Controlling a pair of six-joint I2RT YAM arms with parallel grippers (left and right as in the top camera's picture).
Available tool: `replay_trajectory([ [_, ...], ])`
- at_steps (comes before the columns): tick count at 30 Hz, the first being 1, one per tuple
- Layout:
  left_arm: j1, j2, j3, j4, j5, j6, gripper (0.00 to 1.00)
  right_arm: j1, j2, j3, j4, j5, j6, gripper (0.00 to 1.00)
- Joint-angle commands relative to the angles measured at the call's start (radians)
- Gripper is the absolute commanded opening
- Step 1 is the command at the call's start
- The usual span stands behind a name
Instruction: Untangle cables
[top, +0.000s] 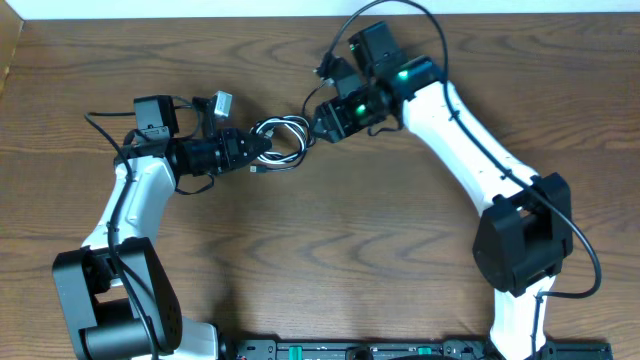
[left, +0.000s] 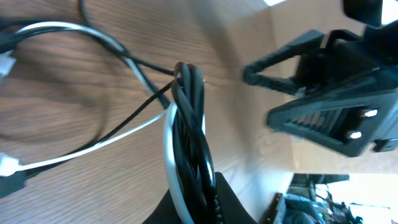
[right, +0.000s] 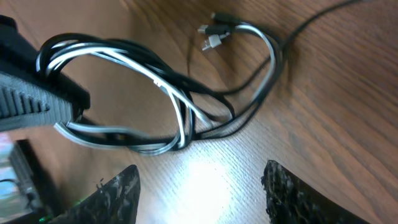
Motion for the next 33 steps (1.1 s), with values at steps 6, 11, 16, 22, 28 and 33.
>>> replay_trajectory([
  [6,-0.004,-0.007,-0.004,0.002,0.184,0.087,0.10,0.067,0.035,-0.003,0.038,0.097,0.040,0.59],
  [11,-0.005,-0.007,-0.004,0.001,0.196,0.087,0.10,0.091,0.083,-0.003,0.088,0.097,0.092,0.56],
  [16,-0.011,-0.007,-0.004,0.002,0.229,0.088,0.10,0.092,0.113,-0.003,0.145,0.105,0.146,0.46],
  [22,-0.011,-0.007,-0.004,0.001,0.165,0.087,0.10,0.085,0.119,-0.003,0.164,0.153,0.145,0.01],
  [28,-0.011,-0.007,-0.004,0.006,-0.049,-0.024,0.49,0.067,0.119,-0.003,0.171,0.149,0.193,0.01],
  [33,-0.011,-0.007,-0.004,0.009,-0.192,-0.131,0.55,0.068,0.119,-0.003,0.208,0.154,0.229,0.01],
])
